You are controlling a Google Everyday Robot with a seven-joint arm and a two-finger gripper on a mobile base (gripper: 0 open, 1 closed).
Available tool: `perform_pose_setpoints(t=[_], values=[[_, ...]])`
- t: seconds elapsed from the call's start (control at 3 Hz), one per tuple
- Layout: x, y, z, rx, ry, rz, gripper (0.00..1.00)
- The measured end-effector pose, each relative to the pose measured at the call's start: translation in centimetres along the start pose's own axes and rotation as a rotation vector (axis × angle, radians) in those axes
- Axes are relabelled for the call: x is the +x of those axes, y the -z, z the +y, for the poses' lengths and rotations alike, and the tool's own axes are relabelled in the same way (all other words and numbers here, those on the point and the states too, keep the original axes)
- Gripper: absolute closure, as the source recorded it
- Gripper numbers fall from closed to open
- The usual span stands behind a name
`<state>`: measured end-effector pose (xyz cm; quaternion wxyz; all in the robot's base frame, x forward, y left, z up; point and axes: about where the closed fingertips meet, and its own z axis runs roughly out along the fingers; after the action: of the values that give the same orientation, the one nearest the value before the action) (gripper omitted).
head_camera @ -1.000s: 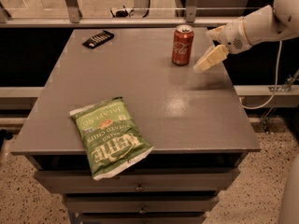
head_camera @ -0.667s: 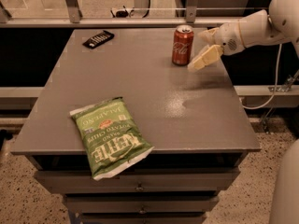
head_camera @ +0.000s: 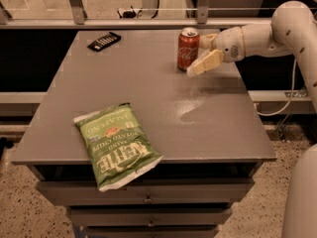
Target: Knock coke can over
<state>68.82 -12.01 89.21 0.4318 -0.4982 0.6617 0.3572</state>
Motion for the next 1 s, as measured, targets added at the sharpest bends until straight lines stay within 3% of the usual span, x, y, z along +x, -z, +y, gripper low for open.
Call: perform_pose_setpoints(t=[0.67,1.0], values=[[-5.5,-2.7,5.4,-0.172,0.079,-0.138,0.0],[-7.2,-3.3,7.3,-0.219,0.12,-0.158,0.0]])
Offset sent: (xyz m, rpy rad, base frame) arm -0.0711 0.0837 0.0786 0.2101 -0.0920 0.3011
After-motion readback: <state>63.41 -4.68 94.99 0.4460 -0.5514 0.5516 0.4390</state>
